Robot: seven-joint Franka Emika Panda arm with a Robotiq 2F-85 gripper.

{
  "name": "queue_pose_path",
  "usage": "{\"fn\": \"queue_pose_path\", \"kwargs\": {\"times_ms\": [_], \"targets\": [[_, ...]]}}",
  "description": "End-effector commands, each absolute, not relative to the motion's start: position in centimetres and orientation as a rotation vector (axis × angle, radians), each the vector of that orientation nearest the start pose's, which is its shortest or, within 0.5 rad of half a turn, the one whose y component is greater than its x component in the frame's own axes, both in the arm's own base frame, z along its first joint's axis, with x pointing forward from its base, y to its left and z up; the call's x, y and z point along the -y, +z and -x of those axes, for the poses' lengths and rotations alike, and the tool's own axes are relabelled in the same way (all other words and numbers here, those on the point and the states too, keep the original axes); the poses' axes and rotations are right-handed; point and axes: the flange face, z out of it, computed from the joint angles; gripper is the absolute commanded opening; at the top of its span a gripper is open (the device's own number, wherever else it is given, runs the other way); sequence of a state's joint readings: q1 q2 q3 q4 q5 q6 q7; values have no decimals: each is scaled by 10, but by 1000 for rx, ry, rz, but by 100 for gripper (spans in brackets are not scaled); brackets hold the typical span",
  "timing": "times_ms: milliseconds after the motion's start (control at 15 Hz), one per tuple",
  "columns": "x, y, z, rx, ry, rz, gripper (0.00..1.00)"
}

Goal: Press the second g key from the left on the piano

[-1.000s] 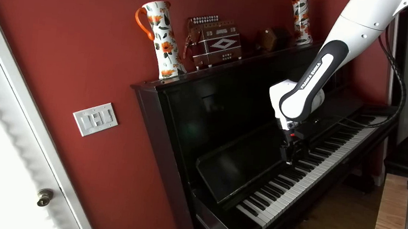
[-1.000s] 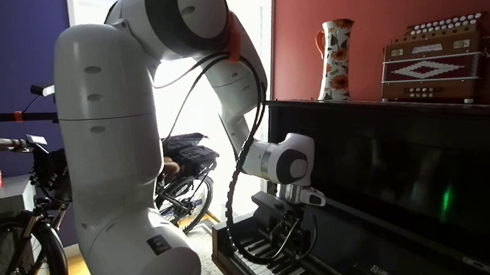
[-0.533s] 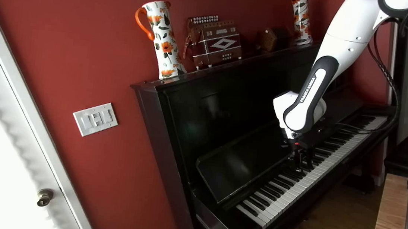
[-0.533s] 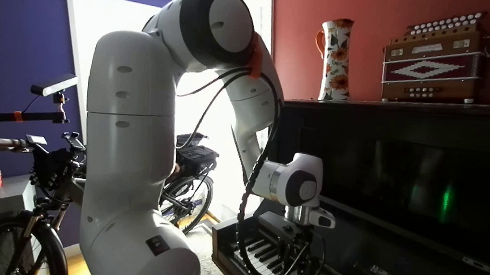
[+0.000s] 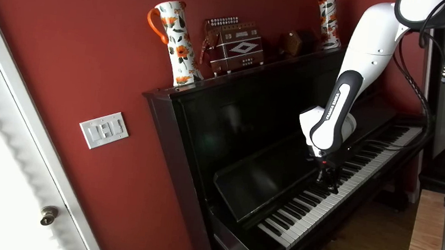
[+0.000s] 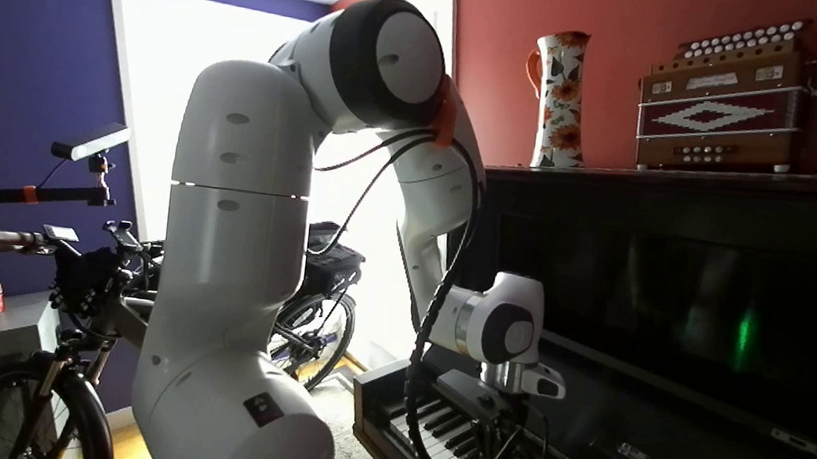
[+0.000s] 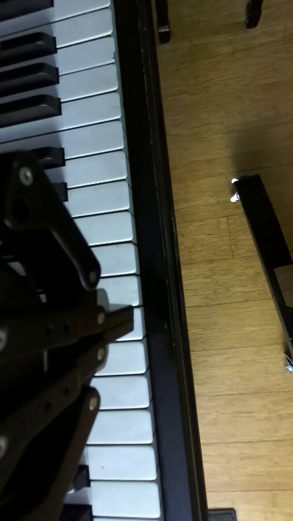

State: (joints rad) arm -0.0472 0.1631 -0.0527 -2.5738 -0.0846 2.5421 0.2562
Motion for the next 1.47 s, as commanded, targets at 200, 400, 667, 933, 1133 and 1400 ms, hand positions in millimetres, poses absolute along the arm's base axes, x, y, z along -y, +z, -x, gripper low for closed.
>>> {"fn": "queue_pose_path", "kwargs": {"times_ms": [200,400,667,933,1133,1400], "targets": [[47,170,-431,-416,273,3169,0],[48,165,-431,-415,262,3172,0],[51,158,-432,-415,253,3174,0],[56,153,-431,-417,236,3178,0],[58,150,-431,-420,223,3177,0],[57,145,-431,-409,220,3176,0]]}}
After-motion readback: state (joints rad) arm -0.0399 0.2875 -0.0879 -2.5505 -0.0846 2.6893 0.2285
